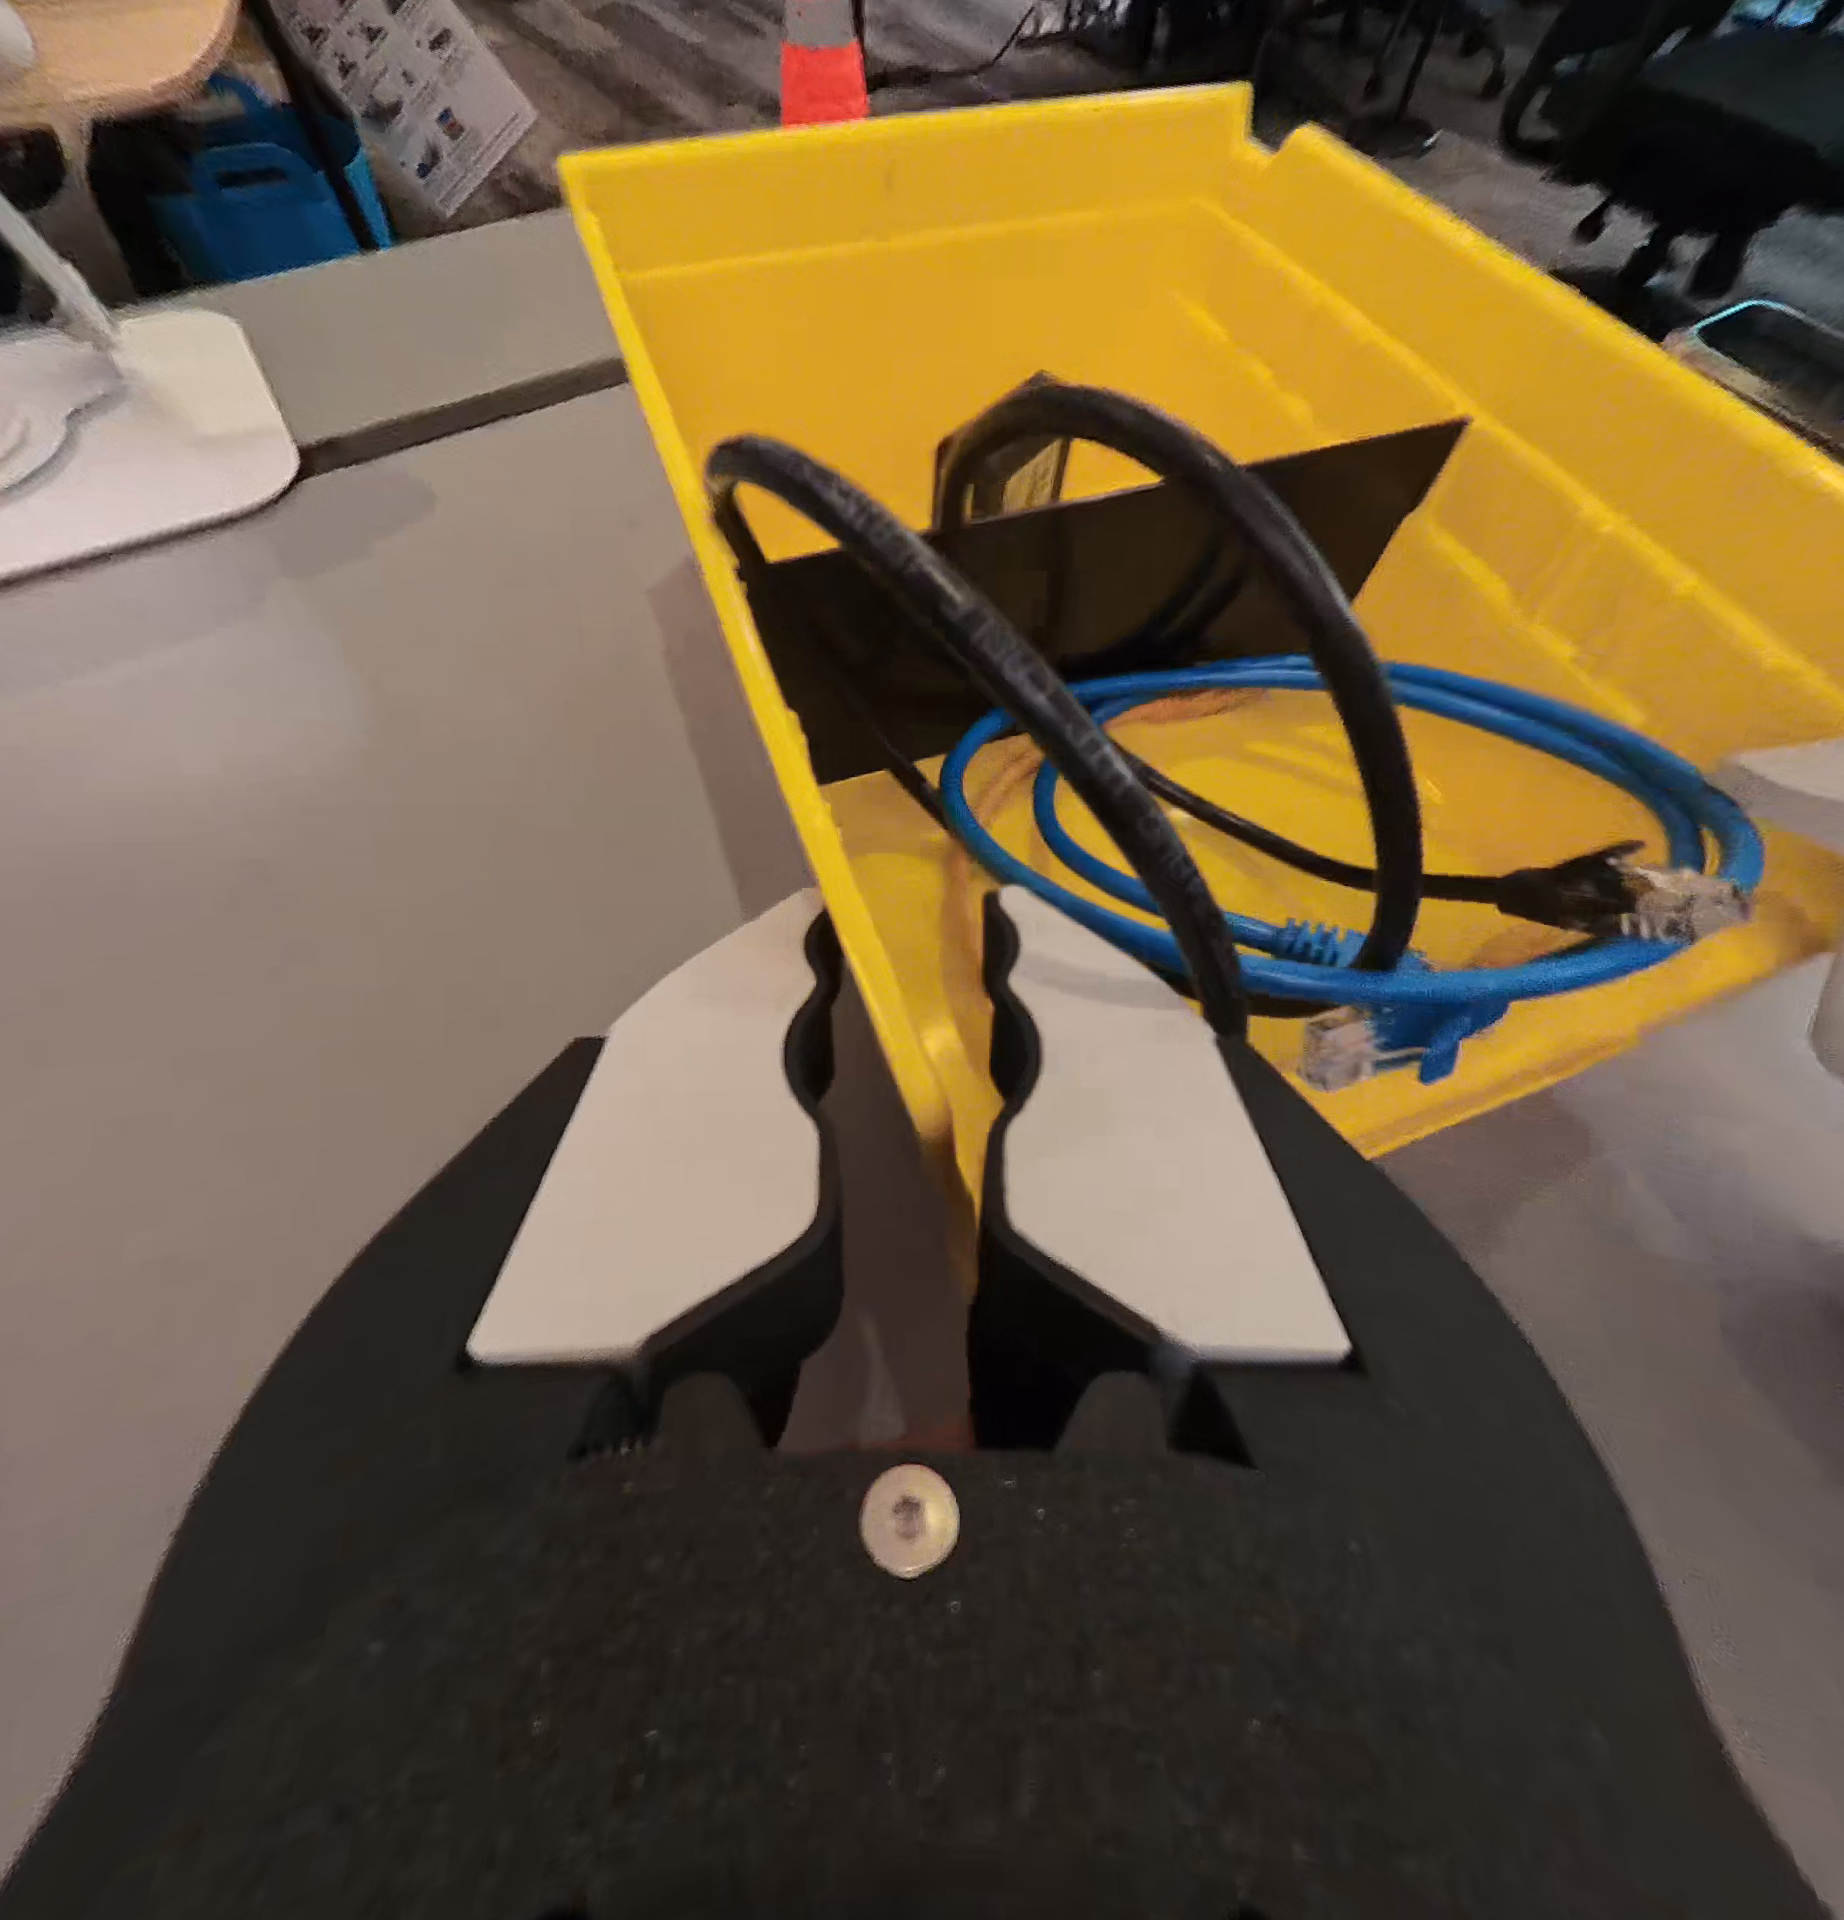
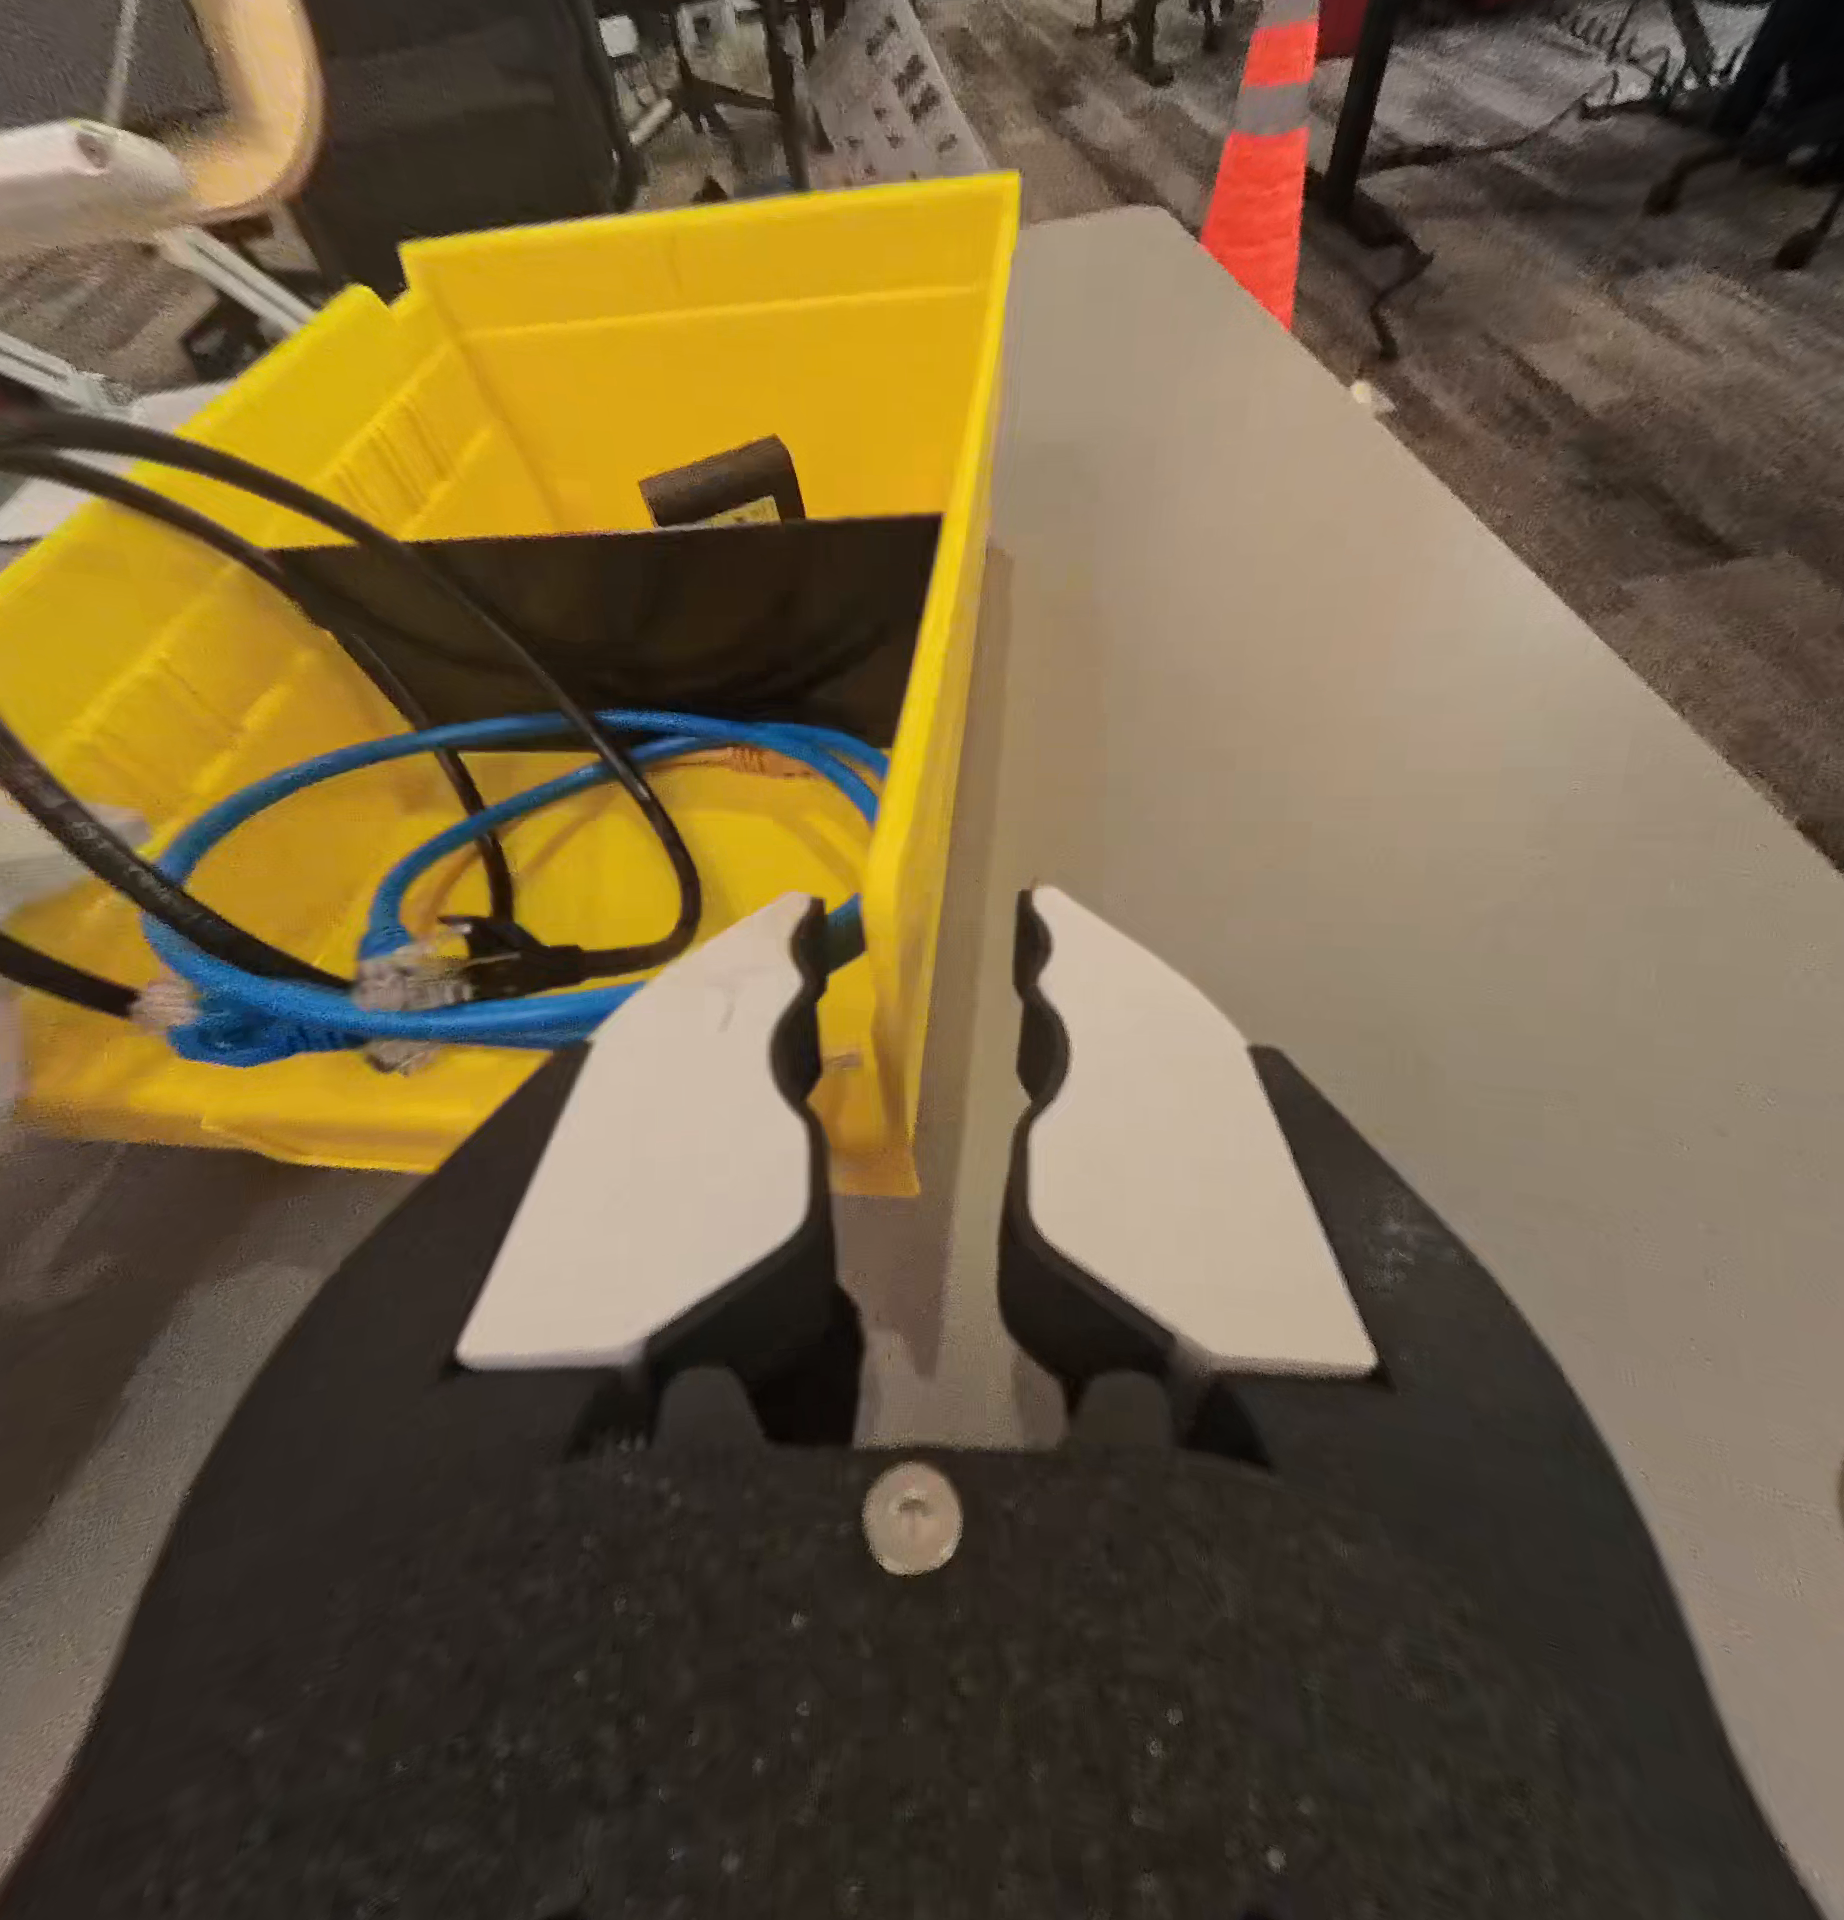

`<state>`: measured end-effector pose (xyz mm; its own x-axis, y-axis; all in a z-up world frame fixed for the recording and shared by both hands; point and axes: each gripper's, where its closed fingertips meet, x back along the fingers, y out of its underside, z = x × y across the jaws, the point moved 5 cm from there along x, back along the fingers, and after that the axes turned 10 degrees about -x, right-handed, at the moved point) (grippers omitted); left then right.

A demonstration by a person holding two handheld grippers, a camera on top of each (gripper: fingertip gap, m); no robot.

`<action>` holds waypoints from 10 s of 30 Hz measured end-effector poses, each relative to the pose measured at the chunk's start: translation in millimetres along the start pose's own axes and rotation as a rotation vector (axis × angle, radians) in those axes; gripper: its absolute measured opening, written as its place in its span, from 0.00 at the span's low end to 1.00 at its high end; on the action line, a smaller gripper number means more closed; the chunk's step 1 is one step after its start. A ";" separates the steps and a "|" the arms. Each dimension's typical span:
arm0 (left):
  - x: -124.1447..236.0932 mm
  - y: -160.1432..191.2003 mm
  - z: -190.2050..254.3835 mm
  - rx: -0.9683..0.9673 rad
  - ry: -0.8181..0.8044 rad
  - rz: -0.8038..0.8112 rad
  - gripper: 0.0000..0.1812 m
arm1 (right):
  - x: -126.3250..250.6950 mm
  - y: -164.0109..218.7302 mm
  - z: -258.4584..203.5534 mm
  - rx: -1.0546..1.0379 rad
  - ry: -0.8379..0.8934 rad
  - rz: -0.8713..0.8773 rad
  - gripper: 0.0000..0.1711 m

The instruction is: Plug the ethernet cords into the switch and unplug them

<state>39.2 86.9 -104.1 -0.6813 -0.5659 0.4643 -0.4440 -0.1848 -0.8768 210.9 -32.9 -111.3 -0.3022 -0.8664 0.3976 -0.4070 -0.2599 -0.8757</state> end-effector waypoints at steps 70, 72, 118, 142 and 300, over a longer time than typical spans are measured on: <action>330.5 216.2 -282.9 0.422 -0.475 -0.125 0.03 | 63.1 152.3 -431.8 0.442 -0.625 -0.265 0.33; 338.9 218.7 -268.1 0.426 -0.496 -0.123 0.03 | 52.0 154.9 -429.5 0.436 -0.543 -0.280 0.22; -10.7 -7.3 59.7 -0.002 0.008 -0.086 0.18 | -61.3 -51.1 56.8 0.273 -0.212 -0.270 0.07; 158.2 98.5 -116.7 0.200 -0.353 -0.061 0.30 | -6.0 36.0 -192.4 0.228 -0.346 -0.253 0.28; 232.0 -115.6 -150.5 -0.277 0.432 0.169 0.00 | 46.5 31.1 -202.0 0.287 -0.920 -0.138 0.28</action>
<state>-155.2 97.9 123.8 -0.9081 -0.1762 0.3799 -0.4043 0.1323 -0.9050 10.1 4.9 -64.7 0.5734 -0.7838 0.2385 -0.1263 -0.3722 -0.9195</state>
